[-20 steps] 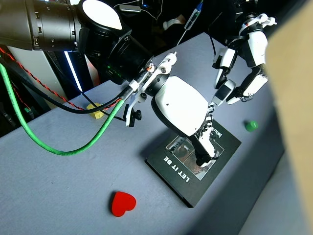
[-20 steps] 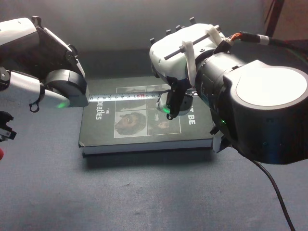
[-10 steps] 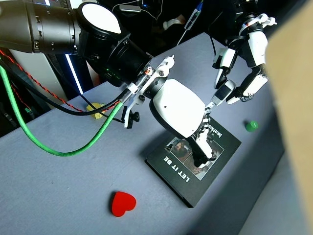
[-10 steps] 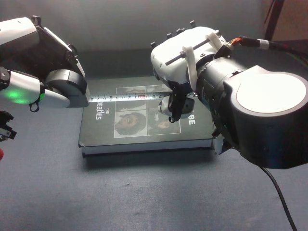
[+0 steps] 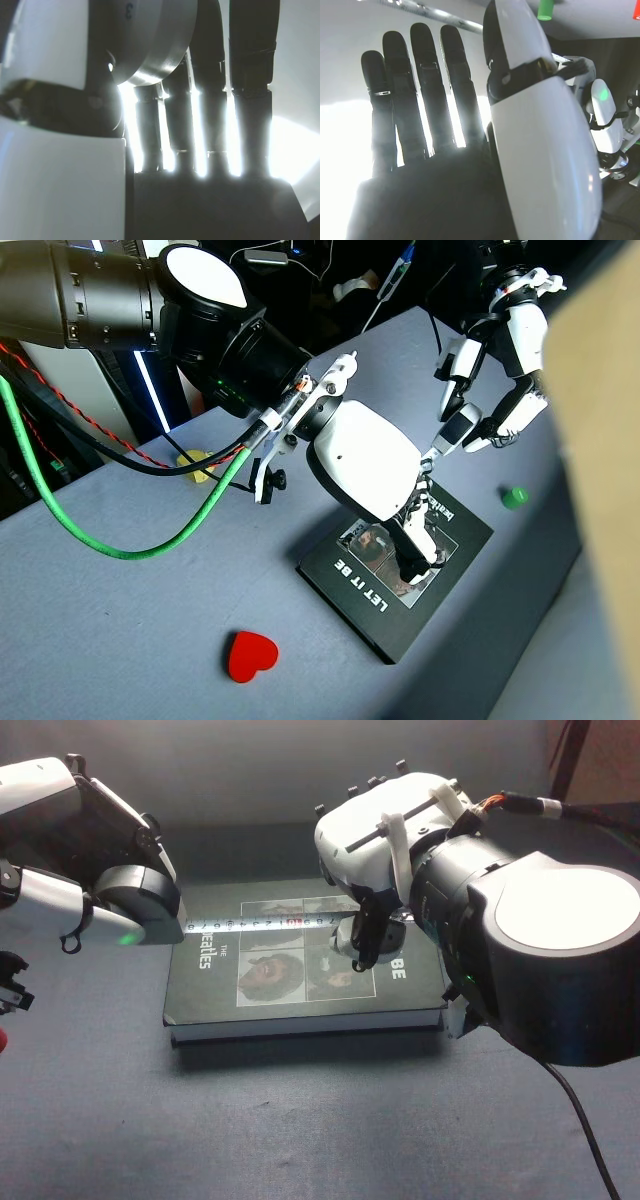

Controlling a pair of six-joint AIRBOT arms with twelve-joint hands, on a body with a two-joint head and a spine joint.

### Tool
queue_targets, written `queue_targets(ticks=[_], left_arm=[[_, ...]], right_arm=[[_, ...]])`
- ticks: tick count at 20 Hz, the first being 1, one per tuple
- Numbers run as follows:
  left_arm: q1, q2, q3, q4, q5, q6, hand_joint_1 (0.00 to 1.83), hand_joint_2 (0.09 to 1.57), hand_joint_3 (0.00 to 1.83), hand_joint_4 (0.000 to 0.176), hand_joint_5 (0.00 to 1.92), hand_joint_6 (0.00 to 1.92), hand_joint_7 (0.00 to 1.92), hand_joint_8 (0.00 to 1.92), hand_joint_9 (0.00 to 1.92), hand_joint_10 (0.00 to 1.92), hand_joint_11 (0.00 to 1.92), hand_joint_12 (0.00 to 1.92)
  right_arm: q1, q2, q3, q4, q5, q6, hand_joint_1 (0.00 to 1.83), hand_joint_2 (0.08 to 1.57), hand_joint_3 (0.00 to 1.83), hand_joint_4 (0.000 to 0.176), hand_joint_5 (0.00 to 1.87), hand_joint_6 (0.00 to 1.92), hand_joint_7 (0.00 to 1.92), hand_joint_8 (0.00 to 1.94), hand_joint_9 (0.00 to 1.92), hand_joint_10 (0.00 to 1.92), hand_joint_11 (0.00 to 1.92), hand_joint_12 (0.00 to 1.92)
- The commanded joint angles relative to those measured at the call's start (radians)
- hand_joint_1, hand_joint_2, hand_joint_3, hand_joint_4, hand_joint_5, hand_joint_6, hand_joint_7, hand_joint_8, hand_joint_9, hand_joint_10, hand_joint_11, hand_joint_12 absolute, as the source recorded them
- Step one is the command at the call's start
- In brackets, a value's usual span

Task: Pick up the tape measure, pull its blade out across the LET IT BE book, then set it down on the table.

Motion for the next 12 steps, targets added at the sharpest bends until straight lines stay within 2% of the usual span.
queue_targets(ticks=[1, 12], left_arm=[[-0.009, -0.001, 0.004, -0.022, -0.116, -0.014, 1.4, 1.04, 0.0, 0.0, 1.05, 0.6, 1.14, 0.67, 1.15, 0.97, 1.28, 0.6], [-0.007, -0.001, 0.004, -0.025, -0.119, -0.014, 1.4, 1.05, 0.0, 0.0, 1.03, 0.61, 1.14, 0.69, 1.12, 1.01, 1.26, 0.61]], right_arm=[[0.014, 0.005, 0.001, -0.081, -0.014, -0.005, 0.91, 1.1, 0.0, 0.0, 0.7, 0.0, 0.76, 0.0, 0.69, 0.0, 0.3, 0.93], [0.014, 0.006, 0.001, -0.081, -0.008, -0.006, 0.91, 1.1, 0.0, 0.0, 0.69, 0.0, 0.76, 0.0, 0.71, 0.0, 0.3, 0.93]])
